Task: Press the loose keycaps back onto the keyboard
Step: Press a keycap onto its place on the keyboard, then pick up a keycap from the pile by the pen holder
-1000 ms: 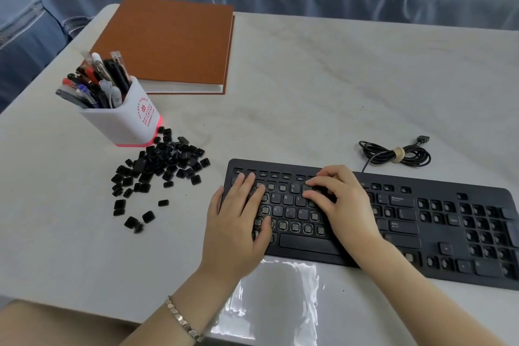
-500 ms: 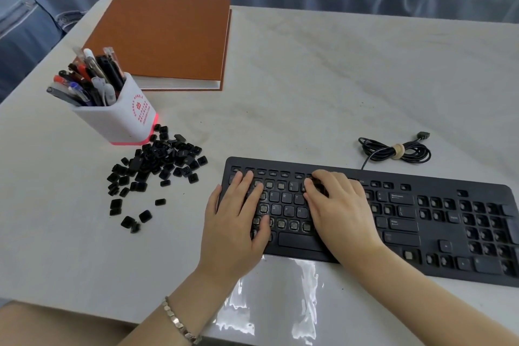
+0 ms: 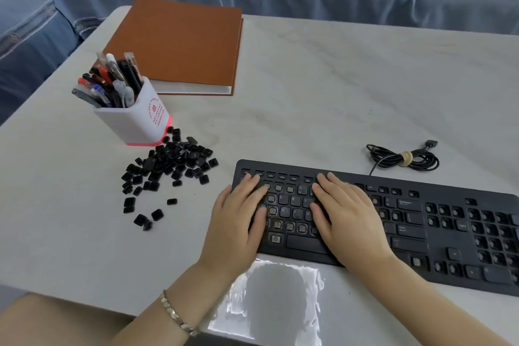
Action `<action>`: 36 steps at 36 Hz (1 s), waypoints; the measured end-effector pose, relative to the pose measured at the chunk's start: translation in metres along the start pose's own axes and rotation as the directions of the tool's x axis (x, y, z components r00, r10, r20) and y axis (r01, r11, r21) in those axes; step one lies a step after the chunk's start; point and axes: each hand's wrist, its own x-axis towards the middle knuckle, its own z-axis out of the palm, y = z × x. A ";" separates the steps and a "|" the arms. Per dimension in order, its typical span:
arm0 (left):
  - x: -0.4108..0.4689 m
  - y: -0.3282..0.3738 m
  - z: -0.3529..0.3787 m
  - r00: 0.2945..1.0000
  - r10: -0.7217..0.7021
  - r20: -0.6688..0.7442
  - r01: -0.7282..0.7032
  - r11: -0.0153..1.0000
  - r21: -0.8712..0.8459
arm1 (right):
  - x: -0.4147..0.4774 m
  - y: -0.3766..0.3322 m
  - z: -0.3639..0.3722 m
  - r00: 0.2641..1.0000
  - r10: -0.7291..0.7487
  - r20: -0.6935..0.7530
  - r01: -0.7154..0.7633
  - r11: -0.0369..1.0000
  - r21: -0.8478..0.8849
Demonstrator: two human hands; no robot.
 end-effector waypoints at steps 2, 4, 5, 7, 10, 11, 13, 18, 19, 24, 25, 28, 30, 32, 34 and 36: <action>0.004 -0.009 -0.013 0.998 -0.034 -0.048 0.035 0.999 0.033 | 0.000 -0.002 -0.003 0.997 0.056 0.045 -0.058 0.998 0.038; 0.010 -0.026 -0.028 0.986 -0.107 -0.127 0.122 0.985 0.119 | 0.000 -0.003 -0.003 0.993 0.101 0.058 -0.106 0.991 0.088; 0.013 -0.036 -0.034 0.974 -0.156 -0.162 0.183 0.968 0.169 | 0.001 -0.003 -0.003 0.991 0.120 0.060 -0.126 0.986 0.105; 0.020 -0.055 -0.045 0.949 -0.250 -0.194 0.297 0.914 0.276 | 0.002 -0.005 -0.002 0.985 0.158 0.067 -0.165 0.978 0.128; 0.030 -0.075 -0.060 0.921 -0.357 -0.158 0.390 0.833 0.392 | 0.004 -0.007 -0.001 0.981 0.183 0.066 -0.191 0.970 0.154; 0.032 -0.080 -0.062 0.916 -0.379 -0.136 0.400 0.820 0.410 | 0.004 -0.007 -0.001 0.982 0.180 0.061 -0.188 0.969 0.158; 0.036 -0.086 -0.064 0.906 -0.419 -0.069 0.405 0.805 0.433 | 0.004 -0.006 -0.001 0.984 0.170 0.053 -0.176 0.971 0.162; 0.039 -0.087 -0.059 0.925 -0.381 -0.004 0.338 0.816 0.469 | 0.004 -0.007 0.001 0.983 0.165 0.074 -0.176 0.967 0.182; 0.039 -0.086 -0.057 0.933 -0.361 -0.001 0.320 0.828 0.461 | 0.004 -0.007 0.000 0.984 0.164 0.076 -0.175 0.968 0.182; 0.041 -0.076 -0.050 0.971 -0.226 0.080 0.157 0.851 0.501 | 0.004 -0.006 -0.001 0.985 0.158 0.074 -0.170 0.966 0.196; 0.042 -0.075 -0.049 0.974 -0.205 0.093 0.130 0.848 0.513 | 0.003 -0.006 -0.002 0.984 0.160 0.079 -0.172 0.965 0.197; 0.047 -0.070 -0.050 0.967 -0.223 0.126 0.125 0.842 0.525 | 0.001 -0.007 -0.006 0.983 0.159 0.094 -0.175 0.965 0.197; 0.050 -0.070 -0.050 0.950 -0.284 0.126 0.177 0.828 0.532 | 0.001 -0.008 -0.008 0.982 0.154 0.113 -0.175 0.963 0.203; 0.052 -0.070 -0.053 0.952 -0.286 0.111 0.203 0.859 0.470 | -0.001 -0.008 -0.010 0.976 0.157 0.150 -0.189 0.954 0.233; 0.054 -0.068 -0.055 0.943 -0.318 0.097 0.266 0.897 0.354 | -0.003 -0.008 -0.013 0.964 0.177 0.196 -0.228 0.931 0.284; 0.054 -0.067 -0.057 0.932 -0.356 0.075 0.332 0.916 0.224 | -0.005 -0.010 -0.019 0.944 0.216 0.249 -0.294 0.895 0.336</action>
